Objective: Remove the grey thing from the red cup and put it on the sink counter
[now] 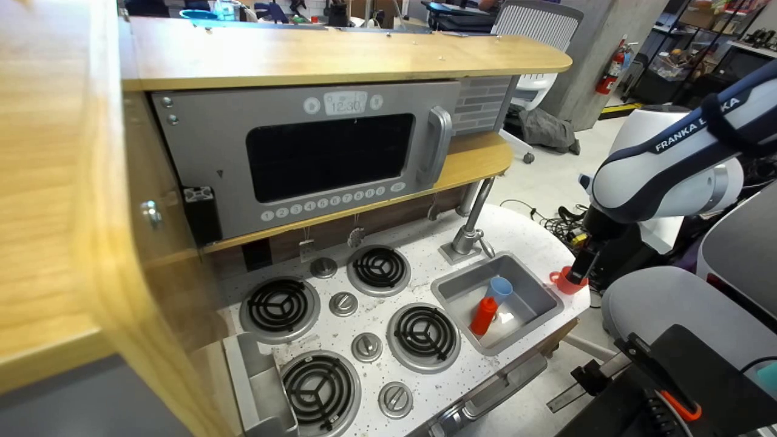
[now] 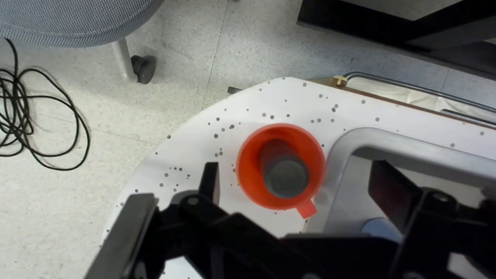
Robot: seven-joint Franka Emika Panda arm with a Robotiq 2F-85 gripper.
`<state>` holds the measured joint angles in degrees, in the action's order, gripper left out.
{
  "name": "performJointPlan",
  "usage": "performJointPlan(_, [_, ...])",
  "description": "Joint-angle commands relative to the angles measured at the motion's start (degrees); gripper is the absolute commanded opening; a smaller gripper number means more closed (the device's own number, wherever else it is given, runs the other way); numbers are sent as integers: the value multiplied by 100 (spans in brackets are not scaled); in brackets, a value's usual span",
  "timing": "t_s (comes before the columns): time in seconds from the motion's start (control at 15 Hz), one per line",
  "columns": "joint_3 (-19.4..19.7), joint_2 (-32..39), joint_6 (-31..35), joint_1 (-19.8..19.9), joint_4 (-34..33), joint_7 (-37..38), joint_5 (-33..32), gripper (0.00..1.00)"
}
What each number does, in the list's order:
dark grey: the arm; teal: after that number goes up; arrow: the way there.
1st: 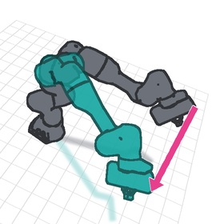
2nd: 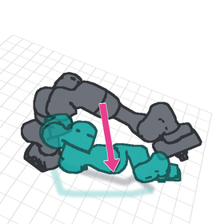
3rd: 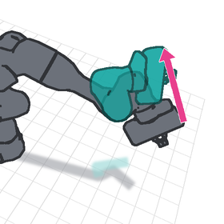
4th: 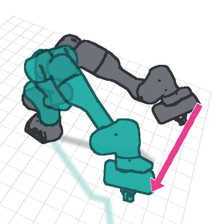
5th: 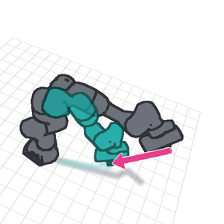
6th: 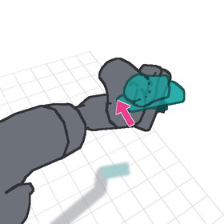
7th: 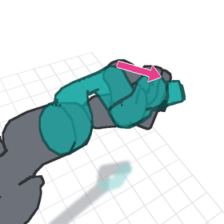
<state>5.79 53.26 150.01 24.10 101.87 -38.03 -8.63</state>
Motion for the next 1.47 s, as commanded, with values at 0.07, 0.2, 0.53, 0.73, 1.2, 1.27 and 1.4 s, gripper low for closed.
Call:
performJointPlan(0.07, [-9, 169, -9, 38, -185, 57, -63, 68])
performJointPlan(0.2, [1, 210, -16, 34, -219, 71, -63, 52])
performJointPlan(0.53, [14, 257, -25, 39, -296, 98, -63, 14])
performJointPlan(0.73, [-3, 202, -60, 53, -276, 98, -46, 8])
performJointPlan(1.2, [-364, -846, -577, 285, 397, -219, 208, 8])
performJointPlan(1.27, [-385, -928, -639, 302, 348, -184, 269, 8])
performJointPlan(1.4, [-312, -1012, -823, 252, 96, -40, 387, 8])
